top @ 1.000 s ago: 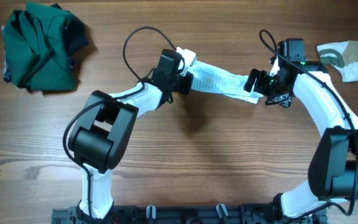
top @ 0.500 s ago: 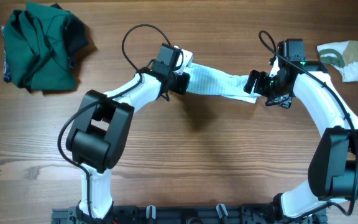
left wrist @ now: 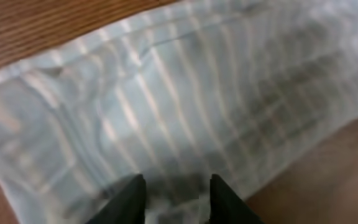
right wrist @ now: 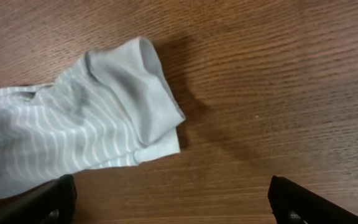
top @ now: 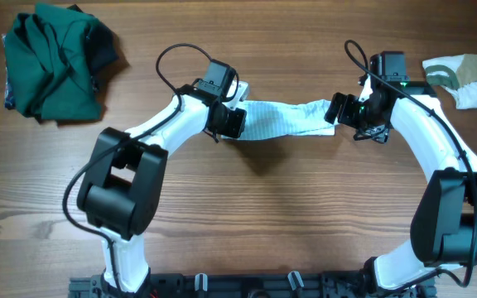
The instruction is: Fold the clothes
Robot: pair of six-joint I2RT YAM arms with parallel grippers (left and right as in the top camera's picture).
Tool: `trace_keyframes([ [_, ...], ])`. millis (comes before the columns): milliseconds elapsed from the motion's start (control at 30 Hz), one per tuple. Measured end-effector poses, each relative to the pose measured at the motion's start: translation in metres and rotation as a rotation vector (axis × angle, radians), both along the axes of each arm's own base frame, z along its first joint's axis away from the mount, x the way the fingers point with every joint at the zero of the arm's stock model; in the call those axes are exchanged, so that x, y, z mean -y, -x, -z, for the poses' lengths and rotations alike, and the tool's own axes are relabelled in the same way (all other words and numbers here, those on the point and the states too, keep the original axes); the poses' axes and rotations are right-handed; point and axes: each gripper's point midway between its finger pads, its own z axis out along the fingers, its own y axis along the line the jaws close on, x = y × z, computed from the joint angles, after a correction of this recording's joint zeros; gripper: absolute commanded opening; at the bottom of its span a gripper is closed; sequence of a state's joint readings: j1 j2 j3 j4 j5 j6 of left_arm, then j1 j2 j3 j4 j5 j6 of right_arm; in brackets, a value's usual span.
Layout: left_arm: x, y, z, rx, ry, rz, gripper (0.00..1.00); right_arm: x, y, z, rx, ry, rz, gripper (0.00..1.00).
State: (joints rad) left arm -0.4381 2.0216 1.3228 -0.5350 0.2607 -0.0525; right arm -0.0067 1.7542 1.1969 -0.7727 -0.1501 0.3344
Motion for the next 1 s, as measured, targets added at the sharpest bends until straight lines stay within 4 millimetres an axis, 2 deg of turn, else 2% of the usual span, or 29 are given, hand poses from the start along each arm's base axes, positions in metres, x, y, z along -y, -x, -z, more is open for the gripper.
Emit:
trace_keyframes([
  [67, 0.001, -0.001, -0.009, 0.016, 0.010, -0.006, 0.68, -0.002, -0.001, 0.000, 0.003, -0.010, -0.003, 1.00],
  [100, 0.001, -0.003, -0.016, 0.027, 0.019, -0.016, 0.80, -0.003, -0.001, -0.001, 0.004, -0.016, -0.004, 1.00],
  [133, 0.002, -0.004, -0.024, 0.045, 0.028, -0.016, 0.85, -0.004, -0.001, -0.001, 0.004, -0.024, -0.006, 1.00],
  [200, 0.003, -0.006, -0.037, 0.069, 0.040, -0.018, 0.89, -0.005, -0.001, -0.001, 0.006, -0.030, -0.010, 1.00],
  [233, 0.002, -0.005, -0.042, 0.075, 0.043, -0.019, 0.97, -0.006, -0.002, -0.001, 0.010, -0.030, -0.016, 1.00],
  [267, 0.002, -0.005, -0.046, 0.079, 0.045, -0.019, 1.00, -0.006, -0.002, -0.002, 0.013, -0.029, -0.023, 1.00],
  [400, -0.006, -0.003, -0.050, 0.067, 0.040, -0.045, 1.00, -0.006, -0.003, -0.002, 0.019, -0.026, -0.034, 1.00],
  [467, -0.016, -0.007, -0.049, 0.058, 0.037, -0.079, 1.00, -0.006, -0.006, -0.002, 0.029, -0.026, -0.034, 1.00],
  [700, -0.075, -0.032, -0.049, 0.052, 0.036, -0.215, 1.00, -0.006, -0.014, -0.005, 0.069, -0.027, -0.044, 1.00],
  [867, -0.076, -0.032, -0.050, 0.041, 0.063, -0.214, 1.00, -0.011, -0.018, -0.006, 0.100, -0.023, -0.147, 0.99],
  [1000, -0.074, -0.031, -0.051, 0.037, 0.073, -0.209, 1.00, -0.012, -0.016, 0.009, 0.067, -0.024, -0.185, 0.99],
])
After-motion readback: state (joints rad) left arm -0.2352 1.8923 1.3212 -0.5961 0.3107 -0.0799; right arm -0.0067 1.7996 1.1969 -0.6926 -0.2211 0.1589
